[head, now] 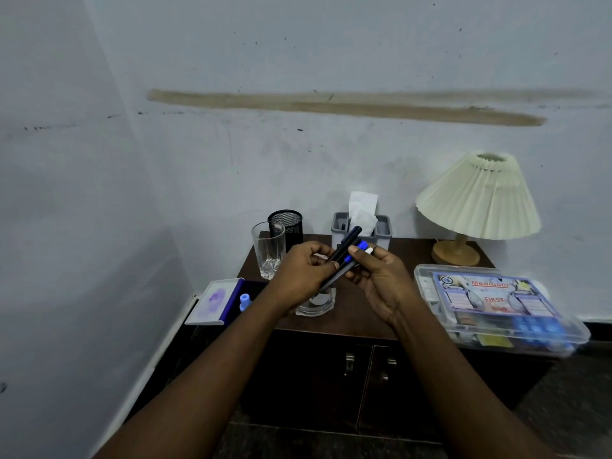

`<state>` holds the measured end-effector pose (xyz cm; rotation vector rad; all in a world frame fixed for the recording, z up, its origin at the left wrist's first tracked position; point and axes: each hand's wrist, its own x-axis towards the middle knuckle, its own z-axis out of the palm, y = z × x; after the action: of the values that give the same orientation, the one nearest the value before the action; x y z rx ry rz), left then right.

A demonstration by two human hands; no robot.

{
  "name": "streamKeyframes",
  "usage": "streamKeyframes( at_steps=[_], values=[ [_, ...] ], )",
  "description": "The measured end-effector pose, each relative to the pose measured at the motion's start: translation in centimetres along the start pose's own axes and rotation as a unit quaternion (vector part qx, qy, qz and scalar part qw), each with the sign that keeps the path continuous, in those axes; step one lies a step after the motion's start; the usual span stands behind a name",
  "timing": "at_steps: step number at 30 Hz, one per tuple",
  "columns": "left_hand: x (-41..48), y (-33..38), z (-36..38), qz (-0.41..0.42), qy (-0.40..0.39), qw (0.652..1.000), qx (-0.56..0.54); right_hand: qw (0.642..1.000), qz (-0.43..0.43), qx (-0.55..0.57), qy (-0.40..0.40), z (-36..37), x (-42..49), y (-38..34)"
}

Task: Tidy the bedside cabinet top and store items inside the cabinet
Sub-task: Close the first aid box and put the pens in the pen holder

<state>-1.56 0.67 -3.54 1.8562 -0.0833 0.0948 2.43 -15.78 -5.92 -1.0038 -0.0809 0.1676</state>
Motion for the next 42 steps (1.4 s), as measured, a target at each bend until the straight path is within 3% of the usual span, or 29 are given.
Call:
streamKeyframes(
  at_steps=[13, 19, 29, 33, 37, 39, 42],
  values=[
    [-0.1, 0.4, -0.2, -0.081, -0.046, 0.991, -0.096, 0.998, -0.032, -0.031, 0.042, 0.6, 0.8, 0.9],
    [0.0, -0.1, -1.0, -0.067, -0.059, 0.993, -0.079, 0.997, -0.034, -0.064, 0.007, 0.3, 1.1, 1.0],
    [2.4, 2.1, -3.1, 0.013, 0.018, 0.995, -0.098, 0.984, -0.059, -0.154, -0.068, 5.0, 4.9, -3.8],
    [7.1, 5.8, -7.5, 0.102, 0.085, 0.991, 0.011, 0.957, -0.160, -0.207, -0.123, 10.1, 9.1, -7.6],
    [12.7, 6.3, -11.5, 0.098, 0.117, 0.987, 0.047, 0.900, -0.243, -0.332, -0.147, 14.2, 14.5, -8.2],
    [14.7, 4.7, -12.5, 0.075, 0.095, 0.992, 0.032, 0.877, -0.254, -0.382, -0.145, 14.8, 17.0, -6.7],
    [16.8, 1.0, -13.2, 0.054, 0.079, 0.995, 0.033, 0.889, -0.213, -0.379, -0.144, 14.1, 19.5, -3.2]
  ],
)
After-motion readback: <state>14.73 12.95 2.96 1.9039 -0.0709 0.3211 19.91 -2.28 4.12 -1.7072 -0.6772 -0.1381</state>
